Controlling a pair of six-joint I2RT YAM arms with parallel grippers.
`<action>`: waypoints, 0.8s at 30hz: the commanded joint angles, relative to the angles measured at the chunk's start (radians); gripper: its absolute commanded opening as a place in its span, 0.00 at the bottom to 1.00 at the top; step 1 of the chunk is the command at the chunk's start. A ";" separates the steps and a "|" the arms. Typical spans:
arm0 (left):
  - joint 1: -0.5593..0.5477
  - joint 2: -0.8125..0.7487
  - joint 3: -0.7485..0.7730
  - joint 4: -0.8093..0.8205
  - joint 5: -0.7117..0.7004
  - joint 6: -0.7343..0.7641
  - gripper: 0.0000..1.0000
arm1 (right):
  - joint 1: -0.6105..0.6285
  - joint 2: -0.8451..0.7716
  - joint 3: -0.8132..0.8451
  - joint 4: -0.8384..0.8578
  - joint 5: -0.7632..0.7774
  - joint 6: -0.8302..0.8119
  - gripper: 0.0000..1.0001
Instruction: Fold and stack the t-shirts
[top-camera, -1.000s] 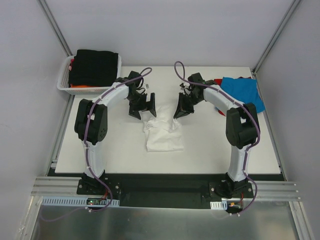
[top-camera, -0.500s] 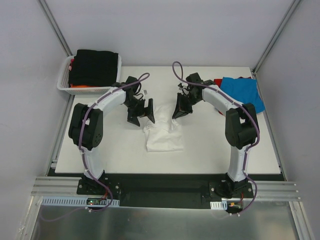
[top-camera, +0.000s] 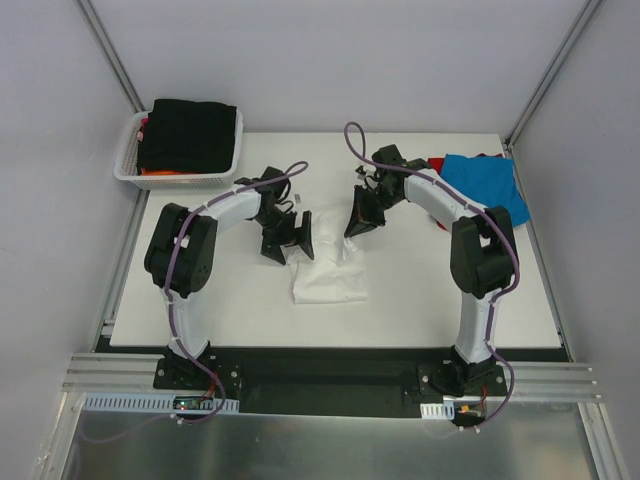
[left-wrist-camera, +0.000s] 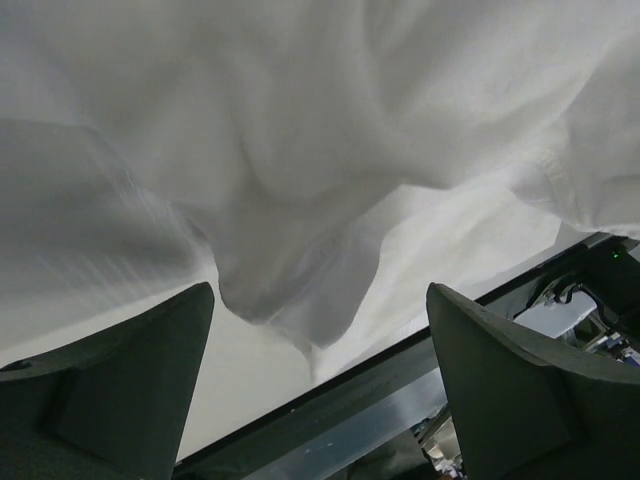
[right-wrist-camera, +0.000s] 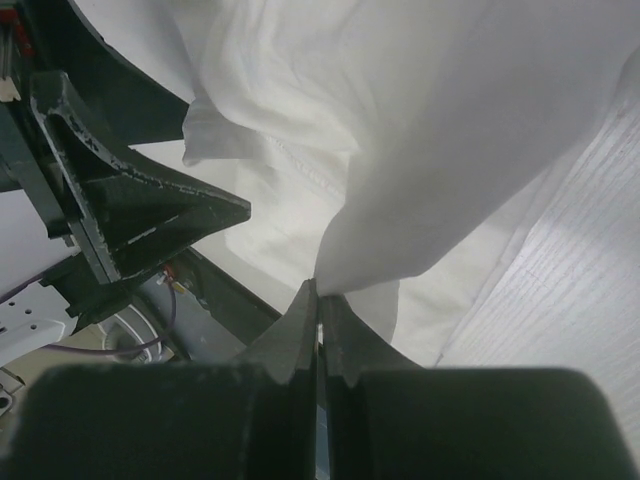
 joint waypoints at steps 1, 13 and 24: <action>-0.003 0.045 0.076 0.018 -0.007 -0.001 0.88 | 0.003 -0.021 0.037 -0.032 -0.023 -0.021 0.01; -0.002 0.065 0.211 -0.014 -0.053 -0.019 0.00 | -0.012 -0.005 0.071 -0.049 -0.026 -0.038 0.01; -0.002 -0.045 0.185 -0.174 -0.068 0.040 0.19 | -0.014 0.015 0.065 -0.026 -0.037 -0.043 0.01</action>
